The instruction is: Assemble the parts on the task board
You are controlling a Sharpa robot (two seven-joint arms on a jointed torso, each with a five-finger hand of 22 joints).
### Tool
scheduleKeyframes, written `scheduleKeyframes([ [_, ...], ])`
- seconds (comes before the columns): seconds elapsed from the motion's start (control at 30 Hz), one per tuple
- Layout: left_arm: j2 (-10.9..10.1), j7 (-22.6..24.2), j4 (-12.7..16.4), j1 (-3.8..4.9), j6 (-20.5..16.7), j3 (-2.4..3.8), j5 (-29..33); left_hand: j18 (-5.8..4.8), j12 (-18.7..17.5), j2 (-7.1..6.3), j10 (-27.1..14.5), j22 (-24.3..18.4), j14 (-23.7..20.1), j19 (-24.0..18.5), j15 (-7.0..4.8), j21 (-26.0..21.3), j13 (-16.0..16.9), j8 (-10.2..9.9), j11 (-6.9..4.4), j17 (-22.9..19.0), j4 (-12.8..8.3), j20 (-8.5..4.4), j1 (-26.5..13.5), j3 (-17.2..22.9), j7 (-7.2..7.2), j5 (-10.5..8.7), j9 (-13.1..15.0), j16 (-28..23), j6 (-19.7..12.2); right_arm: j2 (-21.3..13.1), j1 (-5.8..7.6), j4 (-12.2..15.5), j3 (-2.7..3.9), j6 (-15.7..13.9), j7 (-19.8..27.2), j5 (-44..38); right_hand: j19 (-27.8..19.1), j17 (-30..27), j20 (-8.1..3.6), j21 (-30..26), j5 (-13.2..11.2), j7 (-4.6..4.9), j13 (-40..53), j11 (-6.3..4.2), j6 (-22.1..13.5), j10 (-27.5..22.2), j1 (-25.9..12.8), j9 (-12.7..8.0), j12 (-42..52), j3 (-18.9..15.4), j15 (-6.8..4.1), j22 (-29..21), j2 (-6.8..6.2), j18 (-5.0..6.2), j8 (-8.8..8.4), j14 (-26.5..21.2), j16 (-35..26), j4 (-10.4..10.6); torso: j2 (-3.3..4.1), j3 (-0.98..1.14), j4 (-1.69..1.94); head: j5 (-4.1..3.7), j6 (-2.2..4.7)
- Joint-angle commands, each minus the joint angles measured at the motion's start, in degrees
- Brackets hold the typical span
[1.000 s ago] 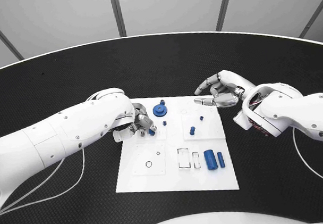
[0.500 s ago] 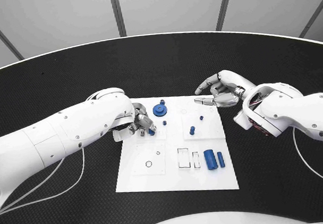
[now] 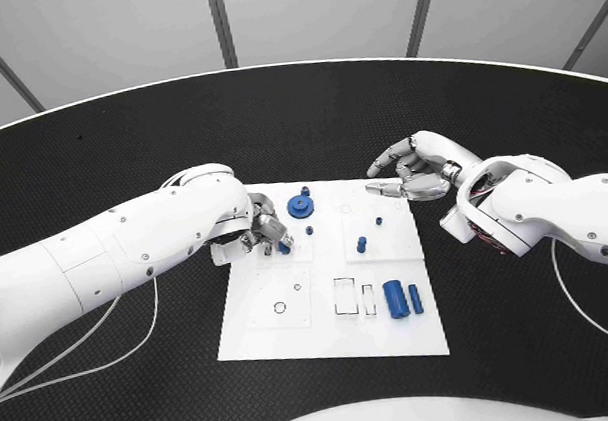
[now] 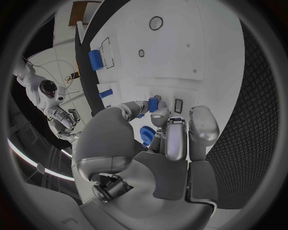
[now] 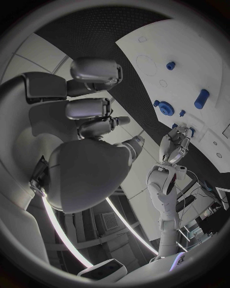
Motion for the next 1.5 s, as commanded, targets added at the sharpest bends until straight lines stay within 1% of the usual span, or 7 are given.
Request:
scheduleKeyframes([
  [0.03,-0.04,-0.02,0.03,0.00,0.08,0.00,-0.01,-0.79,0.10,0.52,0.37,0.10,3.58,-0.10,-0.09,-0.11,0.05,-0.07,-0.02,6.09,-7.03,0.39,1.06,6.57,-0.08,0.39,0.14,-0.25,0.21,0.00,0.00,-0.01,0.00,0.01,-0.01,0.00,0.02,7.16,-0.40,-0.27,0.14,-0.11,5.18,-0.05,0.06,0.21,0.52,-0.08,0.16,0.35,-0.55,1.31,-0.03,0.51,0.37,4.22,-0.30,-0.02,0.01,0.00,0.02,-0.01,0.01],
  [0.43,-0.14,0.12,0.17,0.00,0.32,0.00,-0.03,-0.79,0.22,0.45,0.47,0.11,3.57,-0.09,-0.10,-0.11,0.18,-0.06,-0.03,6.07,-7.11,0.40,1.08,6.62,-0.08,0.43,0.14,-0.27,0.27,0.02,0.00,-0.10,0.00,0.03,0.00,0.00,0.02,7.16,-0.40,-0.27,0.14,-0.11,5.18,-0.05,0.06,0.21,0.52,-0.08,0.16,0.35,-0.55,1.31,-0.03,0.51,0.37,4.22,-0.30,-0.02,-0.02,0.02,-0.04,-0.01,-0.03],
  [1.1,0.03,0.39,0.15,0.00,1.59,0.00,-0.04,-0.82,0.57,0.17,0.78,0.27,3.58,-0.02,-0.12,-0.02,0.57,0.01,-0.06,6.09,-7.37,0.41,1.11,6.74,-0.11,0.47,0.14,-0.26,0.45,0.18,-0.01,-0.28,0.00,0.18,0.04,0.00,0.05,7.12,-0.40,-0.32,0.45,-0.10,5.19,-0.04,0.04,0.22,0.49,-0.11,0.17,0.48,-0.54,1.30,-0.13,0.51,0.42,4.21,-0.33,0.01,-0.02,0.03,0.01,-0.15,-0.03],
  [1.5,0.00,0.48,0.21,0.01,1.63,0.00,-0.05,-0.83,0.60,0.10,0.81,0.33,3.57,-0.01,-0.13,0.01,0.58,0.02,-0.07,6.07,-7.43,0.41,1.12,6.76,-0.12,0.47,0.14,-0.27,0.48,0.27,-0.01,-0.42,0.00,0.26,0.08,0.00,0.05,7.12,-0.40,-0.32,0.45,-0.10,5.19,-0.04,0.04,0.22,0.49,-0.11,0.17,0.48,-0.54,1.30,-0.13,0.51,0.42,4.21,-0.33,0.01,-0.01,0.02,0.00,-0.19,-0.02],
])
